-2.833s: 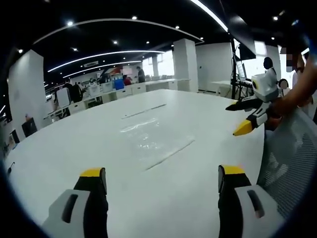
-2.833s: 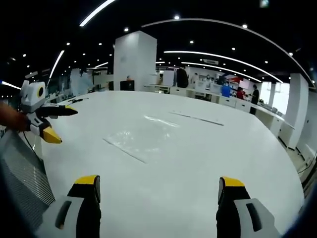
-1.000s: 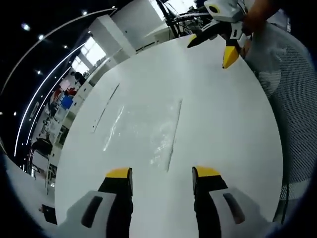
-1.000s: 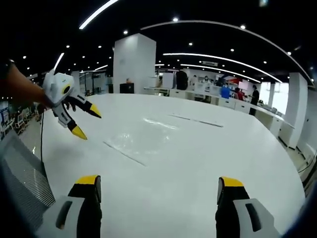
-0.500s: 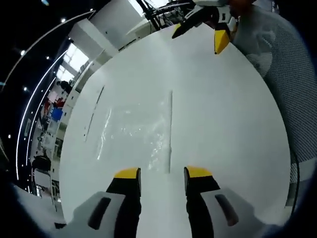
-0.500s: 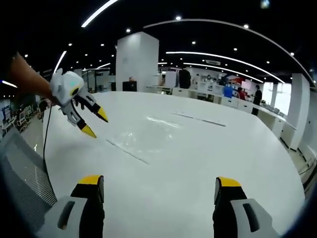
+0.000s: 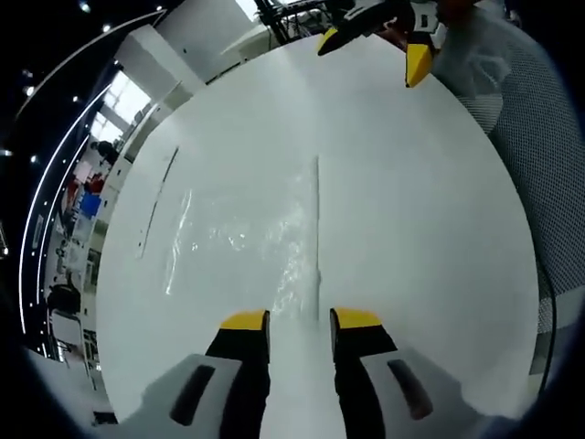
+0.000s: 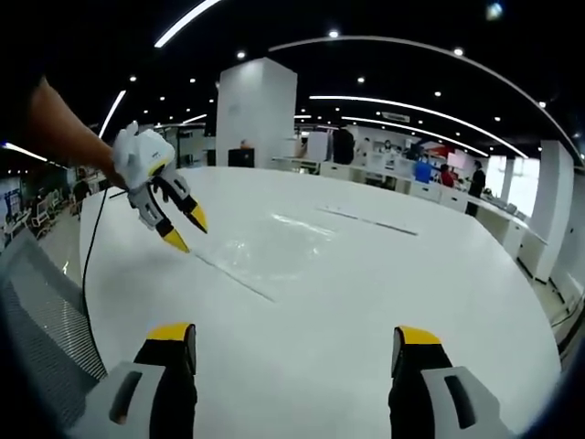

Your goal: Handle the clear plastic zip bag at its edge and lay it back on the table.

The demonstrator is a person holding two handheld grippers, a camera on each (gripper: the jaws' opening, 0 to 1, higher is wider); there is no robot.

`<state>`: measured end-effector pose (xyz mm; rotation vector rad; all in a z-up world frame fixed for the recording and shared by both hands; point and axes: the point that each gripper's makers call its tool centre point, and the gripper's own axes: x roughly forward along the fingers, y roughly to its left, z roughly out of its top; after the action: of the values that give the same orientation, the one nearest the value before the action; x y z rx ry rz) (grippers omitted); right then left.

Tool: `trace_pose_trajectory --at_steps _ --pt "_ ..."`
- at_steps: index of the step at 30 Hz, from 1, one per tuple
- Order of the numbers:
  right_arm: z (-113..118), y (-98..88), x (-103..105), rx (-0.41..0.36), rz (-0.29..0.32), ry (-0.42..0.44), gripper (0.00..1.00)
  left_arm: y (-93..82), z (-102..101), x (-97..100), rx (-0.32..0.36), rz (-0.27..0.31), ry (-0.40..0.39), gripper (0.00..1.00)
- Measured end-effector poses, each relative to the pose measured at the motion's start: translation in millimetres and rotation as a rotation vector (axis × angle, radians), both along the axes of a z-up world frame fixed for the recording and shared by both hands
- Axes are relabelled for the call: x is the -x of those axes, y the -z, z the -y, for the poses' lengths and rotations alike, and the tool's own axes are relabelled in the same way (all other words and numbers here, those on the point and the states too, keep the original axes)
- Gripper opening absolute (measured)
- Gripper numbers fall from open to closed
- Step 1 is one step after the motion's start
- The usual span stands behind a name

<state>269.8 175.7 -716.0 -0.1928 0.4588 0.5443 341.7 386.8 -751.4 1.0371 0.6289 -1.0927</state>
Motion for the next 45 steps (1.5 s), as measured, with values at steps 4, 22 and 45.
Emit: trace_pose_trajectory --at_steps 4,22,45 --pt "1 0.9 -1 0.003 0.000 0.002 0.87 2.0 1 -5.0 0.016 -0.047 0.001 0.20" --pt "7 8.1 -3 0.026 -0.014 0.010 0.82 19.7 -2 1.2 0.021 -0.128 -0.012 0.16" --pt "8 12.6 0 0.041 -0.039 0.012 0.77 30.4 3 7.5 0.120 -0.283 -0.024 0.02"
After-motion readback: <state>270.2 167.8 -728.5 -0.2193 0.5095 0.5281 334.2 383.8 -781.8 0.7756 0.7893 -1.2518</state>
